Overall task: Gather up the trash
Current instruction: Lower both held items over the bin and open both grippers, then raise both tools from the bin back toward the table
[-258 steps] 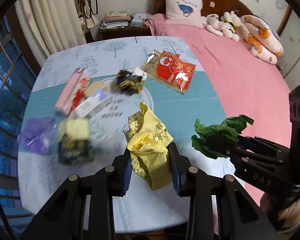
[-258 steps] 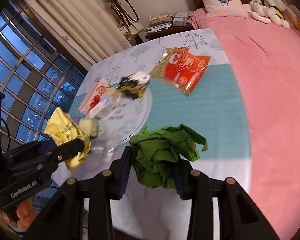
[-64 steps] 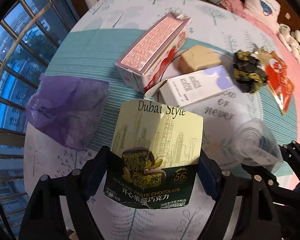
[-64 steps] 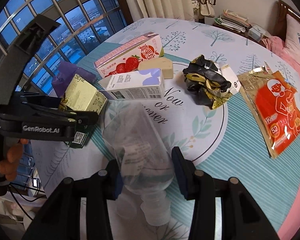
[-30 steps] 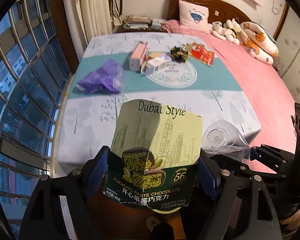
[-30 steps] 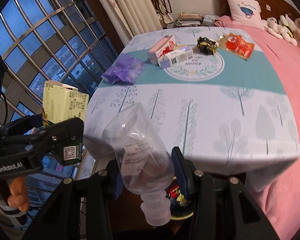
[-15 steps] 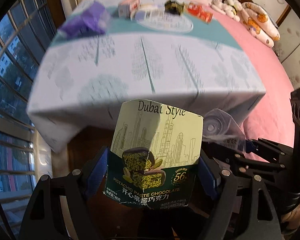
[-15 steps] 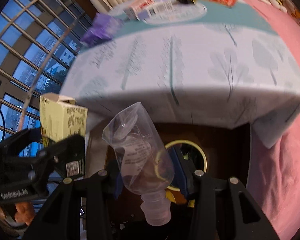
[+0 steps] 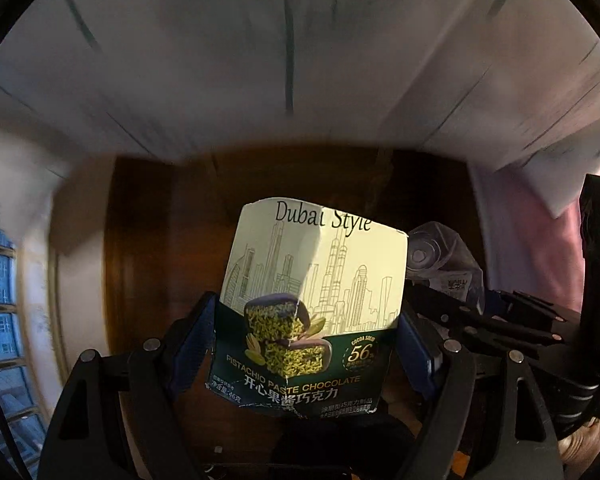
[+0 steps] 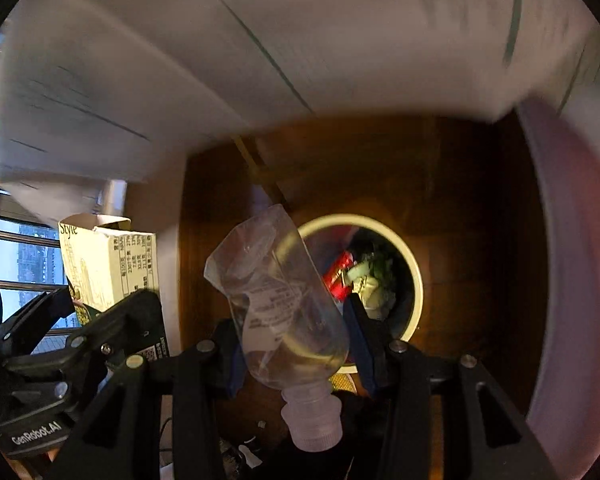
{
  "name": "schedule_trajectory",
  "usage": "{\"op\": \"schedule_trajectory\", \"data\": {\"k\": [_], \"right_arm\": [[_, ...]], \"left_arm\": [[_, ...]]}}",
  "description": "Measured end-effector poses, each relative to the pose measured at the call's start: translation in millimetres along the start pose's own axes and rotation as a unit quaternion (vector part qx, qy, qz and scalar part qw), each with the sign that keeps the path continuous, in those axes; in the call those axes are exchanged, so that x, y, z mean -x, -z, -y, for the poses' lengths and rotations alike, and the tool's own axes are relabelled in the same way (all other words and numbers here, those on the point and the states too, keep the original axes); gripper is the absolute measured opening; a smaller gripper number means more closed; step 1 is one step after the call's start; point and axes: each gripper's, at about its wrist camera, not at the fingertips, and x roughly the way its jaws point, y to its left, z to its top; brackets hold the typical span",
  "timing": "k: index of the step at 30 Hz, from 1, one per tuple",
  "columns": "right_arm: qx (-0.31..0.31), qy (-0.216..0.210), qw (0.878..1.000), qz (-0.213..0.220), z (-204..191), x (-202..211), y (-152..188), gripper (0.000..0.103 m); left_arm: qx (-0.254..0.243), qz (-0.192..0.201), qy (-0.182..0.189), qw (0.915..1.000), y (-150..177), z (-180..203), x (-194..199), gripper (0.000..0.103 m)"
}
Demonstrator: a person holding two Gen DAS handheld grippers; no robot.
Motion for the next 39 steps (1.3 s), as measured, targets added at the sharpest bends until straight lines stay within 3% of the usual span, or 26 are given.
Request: {"op": "schedule_trajectory", "data": {"k": [4,9,12,14,15,31,39], "right_arm": [[-0.019,0.0,1.0,-0.013,28,-53,10,0.044],[-0.057,-0.011,0.998,-0.021,50,-88,16,0.044],[-0.061,-0.01,0.998,-0.023,54,-97,23,0.057],[-0.06,-0.012,0.998,-0.025,59,-96,21,0.067],[-0.058,-0.015,0.998,-0.023,61,-96,22,0.067],[-0.001,-0.001,1.0,0.006,41,-62,19,0.068],[0.008,0.01,1.0,0.002,25,-27,22,0.067]], "left_arm": [[0.004,-0.011,-0.008,0.9999,13,2,-52,0.083],[0.01,-0.016,-0.012,0.9997,25,5,-89,0.085],[0.018,-0.017,-0.009,0.9996,25,3,-97,0.087],[0.021,-0.019,-0.01,0.9995,28,2,-99,0.095],[0.022,-0.017,-0.013,0.9995,29,0,-98,0.099],[0.043,0.03,-0.01,0.9986,33,-5,-49,0.099],[0.051,0.04,-0.004,0.9979,26,0,4,0.099]]}}
